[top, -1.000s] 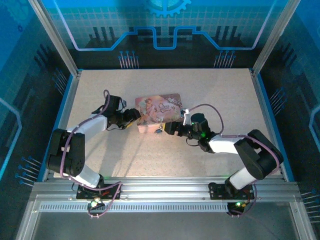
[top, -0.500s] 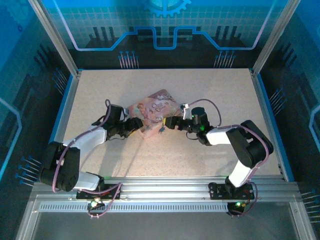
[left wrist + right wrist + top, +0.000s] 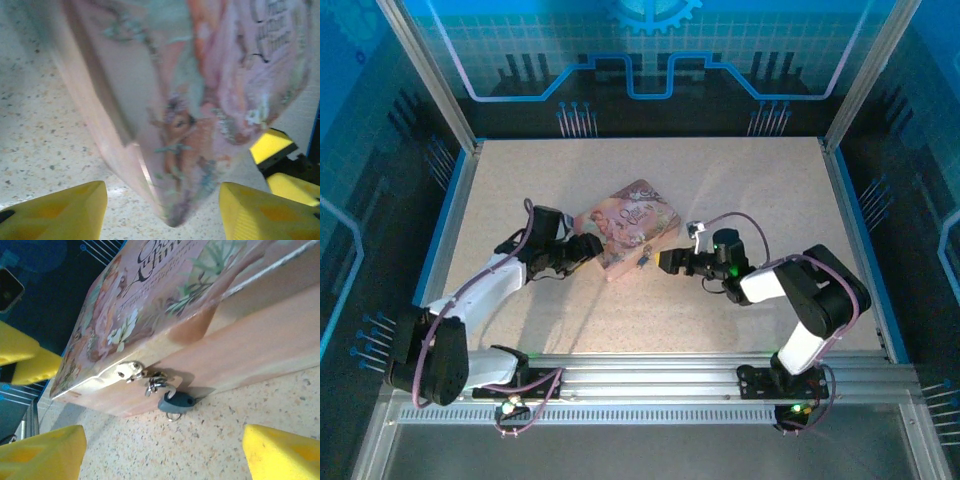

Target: Unlock a padlock with a key

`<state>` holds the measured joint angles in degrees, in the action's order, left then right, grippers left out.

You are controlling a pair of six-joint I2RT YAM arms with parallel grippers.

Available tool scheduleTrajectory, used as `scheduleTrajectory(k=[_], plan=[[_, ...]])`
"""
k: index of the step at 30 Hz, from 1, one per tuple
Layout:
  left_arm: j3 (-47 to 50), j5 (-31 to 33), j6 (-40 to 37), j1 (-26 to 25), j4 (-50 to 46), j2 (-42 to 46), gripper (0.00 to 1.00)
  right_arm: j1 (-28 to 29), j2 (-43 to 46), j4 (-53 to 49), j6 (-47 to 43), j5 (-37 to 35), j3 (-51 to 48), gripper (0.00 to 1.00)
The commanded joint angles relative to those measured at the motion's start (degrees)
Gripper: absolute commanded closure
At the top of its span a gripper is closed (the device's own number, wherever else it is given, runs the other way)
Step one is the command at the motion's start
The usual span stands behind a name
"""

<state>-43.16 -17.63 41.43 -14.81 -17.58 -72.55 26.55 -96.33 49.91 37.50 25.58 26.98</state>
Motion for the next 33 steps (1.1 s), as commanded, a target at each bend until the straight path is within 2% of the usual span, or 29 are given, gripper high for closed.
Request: scheduleTrajectory(k=[1,10,16,33], plan=[[-3.7,0.9,-1.3,-1.9,-2.7,1.6,0.38,-0.4,0.1,4.7,-1.2,2.9,-0.9,0.18],[-13.5,-2.2,-1.8,-7.6,-0.2,-8.5,0.43,1.9,-6.1,10.4,0.3,3.6,2.3,0.19],[-17.6,-2.9,-3.1,-9.3,0.1,-15.0,0.44,3.3,-10.0,12.5,0.9,3.5,5.1,0.2],[-14.2,-0.8,-3.6,-9.5,0.7,-17.4,0.45,5.3,-17.9,19.9,2.2,4.1,7.2,0.23]])
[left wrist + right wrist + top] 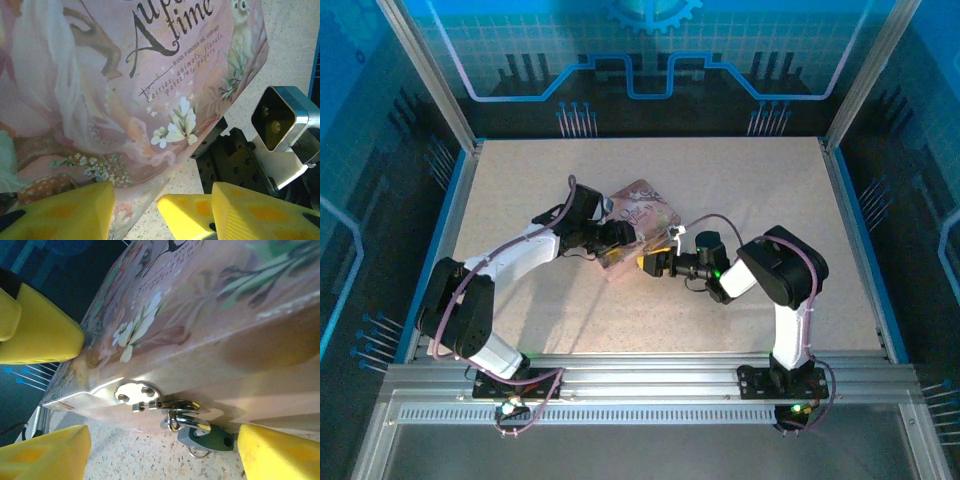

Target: Unlock a padlock with a key

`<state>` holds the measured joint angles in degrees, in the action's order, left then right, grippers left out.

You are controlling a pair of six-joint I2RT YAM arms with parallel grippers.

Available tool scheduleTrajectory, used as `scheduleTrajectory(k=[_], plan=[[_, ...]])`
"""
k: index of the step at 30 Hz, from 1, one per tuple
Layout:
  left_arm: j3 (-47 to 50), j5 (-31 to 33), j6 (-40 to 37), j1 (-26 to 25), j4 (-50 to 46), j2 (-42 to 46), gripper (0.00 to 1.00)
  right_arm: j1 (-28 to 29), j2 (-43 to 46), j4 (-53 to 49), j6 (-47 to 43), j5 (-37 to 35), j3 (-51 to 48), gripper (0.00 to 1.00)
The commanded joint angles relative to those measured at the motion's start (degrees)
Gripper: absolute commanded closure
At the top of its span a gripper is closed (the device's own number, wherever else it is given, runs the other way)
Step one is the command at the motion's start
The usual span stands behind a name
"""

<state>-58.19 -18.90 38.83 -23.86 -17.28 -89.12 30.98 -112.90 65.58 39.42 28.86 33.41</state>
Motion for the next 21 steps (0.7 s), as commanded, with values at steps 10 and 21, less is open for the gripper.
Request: scheduleTrajectory(k=[10,21], plan=[[1.1,0.5,-0.8,-0.5,0.2,-0.9,0.45,1.3,-2.7,10.3,-0.4,2.0,0.2,0.31],[1.4,0.6,-0.6,-0.5,0.3,-0.8,0.45,1.4,-1.4,10.1,-2.2,3.0,-1.1,0.41]])
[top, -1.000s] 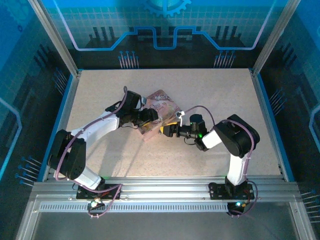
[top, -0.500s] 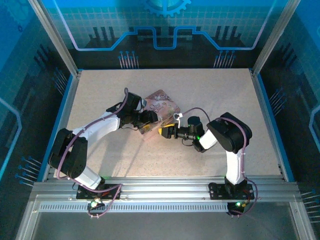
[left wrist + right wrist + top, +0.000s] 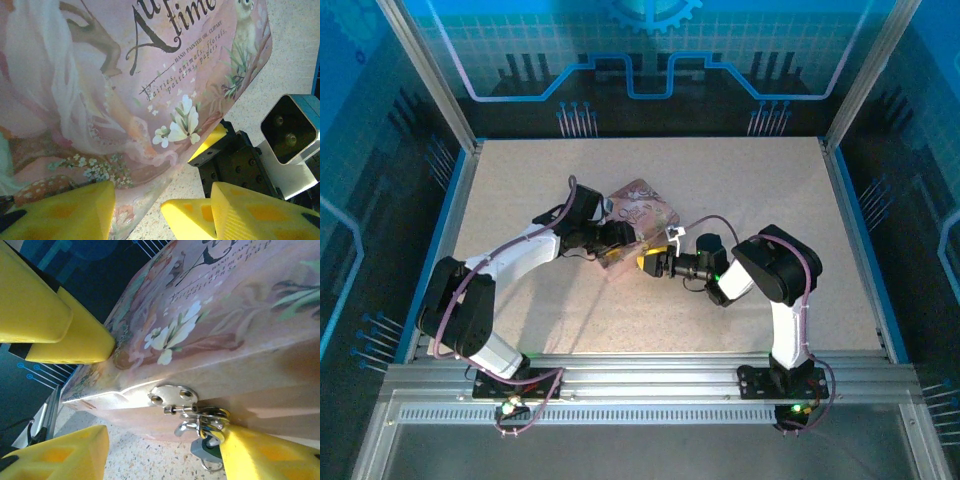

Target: Unlock a padlock with a key

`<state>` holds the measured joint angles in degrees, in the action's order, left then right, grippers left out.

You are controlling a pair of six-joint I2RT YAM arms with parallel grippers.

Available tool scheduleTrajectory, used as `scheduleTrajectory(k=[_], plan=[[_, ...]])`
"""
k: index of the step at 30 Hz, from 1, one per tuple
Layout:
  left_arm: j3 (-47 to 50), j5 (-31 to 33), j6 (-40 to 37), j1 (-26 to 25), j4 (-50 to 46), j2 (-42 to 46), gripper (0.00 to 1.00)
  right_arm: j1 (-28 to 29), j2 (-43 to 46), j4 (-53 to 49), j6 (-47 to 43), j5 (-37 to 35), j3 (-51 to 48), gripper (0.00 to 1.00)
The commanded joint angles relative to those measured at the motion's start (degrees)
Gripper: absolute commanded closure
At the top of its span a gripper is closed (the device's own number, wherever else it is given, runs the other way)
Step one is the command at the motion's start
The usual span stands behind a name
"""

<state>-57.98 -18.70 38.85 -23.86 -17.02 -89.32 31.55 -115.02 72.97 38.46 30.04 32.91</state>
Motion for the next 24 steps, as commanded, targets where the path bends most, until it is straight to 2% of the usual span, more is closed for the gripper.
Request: scheduleTrajectory(k=[1,17,24], plan=[[1.2,0.4,-0.7,-0.5,0.0,-0.6,0.45,0.9,0.7,2.7,-1.2,2.0,-0.8,0.42],[1.4,0.7,-0.4,-0.4,0.0,-0.4,0.45,0.7,1.1,1.4,-1.9,1.9,-1.4,0.63],[1.5,0.8,-0.5,-0.4,-0.2,-0.2,0.45,0.5,1.1,-0.6,-1.5,0.8,-1.4,0.75]])
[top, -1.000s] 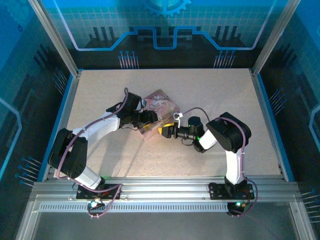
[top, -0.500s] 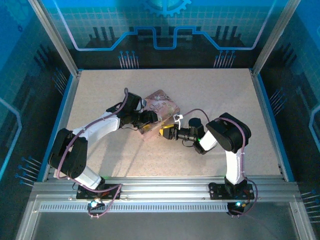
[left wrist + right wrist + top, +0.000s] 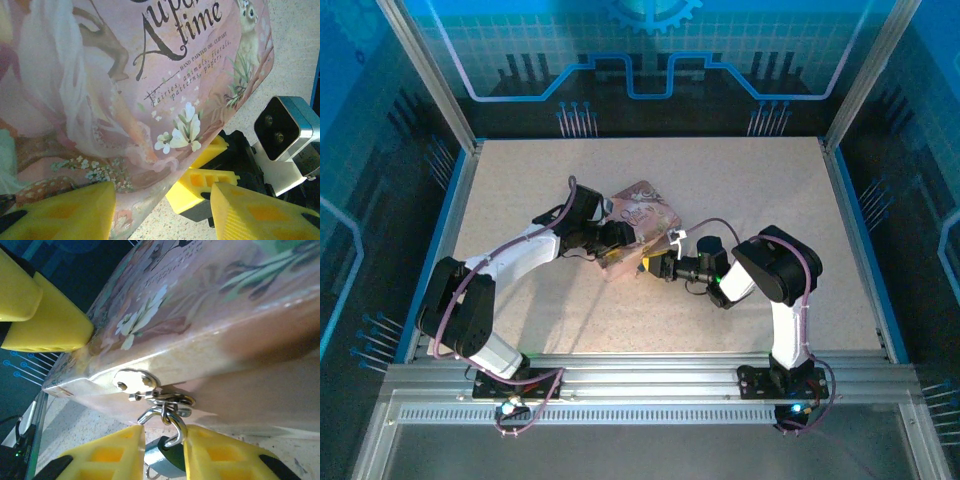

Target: Unlock a padlock with a key

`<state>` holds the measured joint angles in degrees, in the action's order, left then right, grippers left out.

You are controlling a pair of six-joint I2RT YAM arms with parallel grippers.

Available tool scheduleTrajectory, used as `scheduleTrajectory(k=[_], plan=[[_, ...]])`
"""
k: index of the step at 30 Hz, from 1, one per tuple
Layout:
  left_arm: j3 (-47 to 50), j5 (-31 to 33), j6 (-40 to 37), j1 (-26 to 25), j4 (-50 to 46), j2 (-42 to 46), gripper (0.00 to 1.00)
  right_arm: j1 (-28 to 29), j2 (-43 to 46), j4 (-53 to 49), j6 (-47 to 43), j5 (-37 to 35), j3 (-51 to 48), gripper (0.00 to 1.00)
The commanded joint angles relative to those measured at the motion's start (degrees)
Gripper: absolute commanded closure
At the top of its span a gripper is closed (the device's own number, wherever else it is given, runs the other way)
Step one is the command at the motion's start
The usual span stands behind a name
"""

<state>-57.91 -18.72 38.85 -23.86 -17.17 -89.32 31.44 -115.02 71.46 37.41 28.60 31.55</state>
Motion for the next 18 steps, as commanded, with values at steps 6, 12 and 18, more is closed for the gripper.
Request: scheduleTrajectory(k=[6,12,18], plan=[[1.6,1.4,-0.6,-0.5,-0.3,-0.1,0.46,0.1,1.2,-0.1,-0.1,1.2,-0.6,0.84],[2.3,1.6,-0.5,-0.6,-0.5,0.5,0.46,-0.7,1.5,0.7,2.1,0.4,-1.5,0.93],[3.7,1.8,-0.4,-1.1,-0.7,0.8,0.46,-1.2,2.6,2.1,5.9,-0.3,-2.0,0.96]])
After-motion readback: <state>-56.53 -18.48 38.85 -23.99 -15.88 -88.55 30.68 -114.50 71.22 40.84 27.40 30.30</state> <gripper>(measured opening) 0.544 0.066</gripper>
